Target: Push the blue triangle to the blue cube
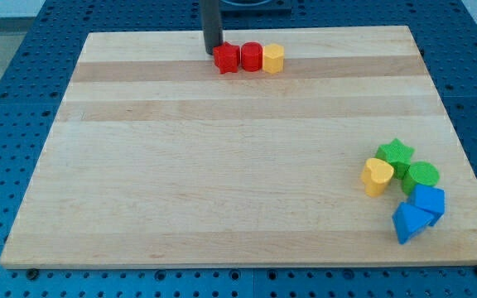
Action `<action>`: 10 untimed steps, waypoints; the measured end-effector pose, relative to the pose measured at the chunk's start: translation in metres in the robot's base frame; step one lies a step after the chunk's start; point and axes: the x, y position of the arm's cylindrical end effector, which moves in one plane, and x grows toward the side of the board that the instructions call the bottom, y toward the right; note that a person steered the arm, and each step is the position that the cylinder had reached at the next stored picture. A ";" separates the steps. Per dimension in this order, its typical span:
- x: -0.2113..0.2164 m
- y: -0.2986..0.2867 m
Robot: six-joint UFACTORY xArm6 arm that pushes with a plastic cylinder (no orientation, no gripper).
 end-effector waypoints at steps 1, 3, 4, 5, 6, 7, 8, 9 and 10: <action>0.013 0.020; 0.059 0.024; 0.087 0.024; 0.115 0.024; 0.139 0.024; 0.159 0.027; 0.173 0.045; 0.188 0.061; 0.210 0.074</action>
